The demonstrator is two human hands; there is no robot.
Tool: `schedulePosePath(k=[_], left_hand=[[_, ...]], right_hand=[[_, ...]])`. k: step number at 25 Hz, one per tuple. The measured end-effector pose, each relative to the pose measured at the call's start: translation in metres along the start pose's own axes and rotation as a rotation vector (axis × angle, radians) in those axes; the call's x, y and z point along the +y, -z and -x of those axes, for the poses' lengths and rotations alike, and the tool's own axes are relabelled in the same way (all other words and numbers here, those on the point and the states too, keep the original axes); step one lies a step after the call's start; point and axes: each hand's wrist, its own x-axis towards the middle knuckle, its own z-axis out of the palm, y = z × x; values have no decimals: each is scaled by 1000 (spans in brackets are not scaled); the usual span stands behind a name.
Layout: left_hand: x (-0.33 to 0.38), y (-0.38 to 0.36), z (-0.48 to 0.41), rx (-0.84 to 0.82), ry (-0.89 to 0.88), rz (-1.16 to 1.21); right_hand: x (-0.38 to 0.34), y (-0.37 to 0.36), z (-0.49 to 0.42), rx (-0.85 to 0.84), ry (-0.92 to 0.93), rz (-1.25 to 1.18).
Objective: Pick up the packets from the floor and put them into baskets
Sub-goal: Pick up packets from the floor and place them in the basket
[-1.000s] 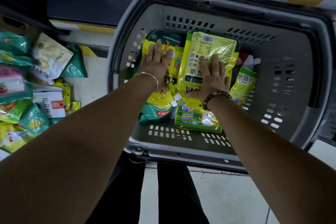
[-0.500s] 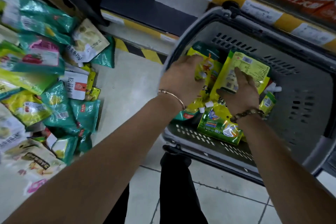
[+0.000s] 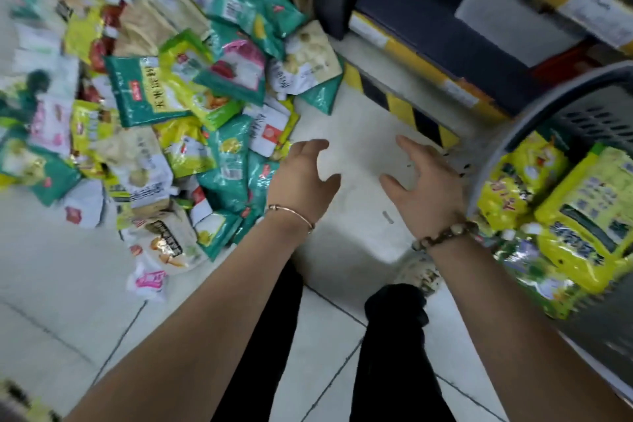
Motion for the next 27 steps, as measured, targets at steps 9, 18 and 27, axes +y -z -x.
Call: schedulePosePath(k=[9, 18, 27], left_hand=[[-169, -8, -22, -1, 254, -44], [-280, -74, -102, 270, 258, 1], [-292, -117, -172, 488, 305, -10]], right_hand=[[-15, -166, -36, -264, -93, 21], [21, -329, -93, -356, -51, -73], [28, -399, -159, -506, 25, 154]])
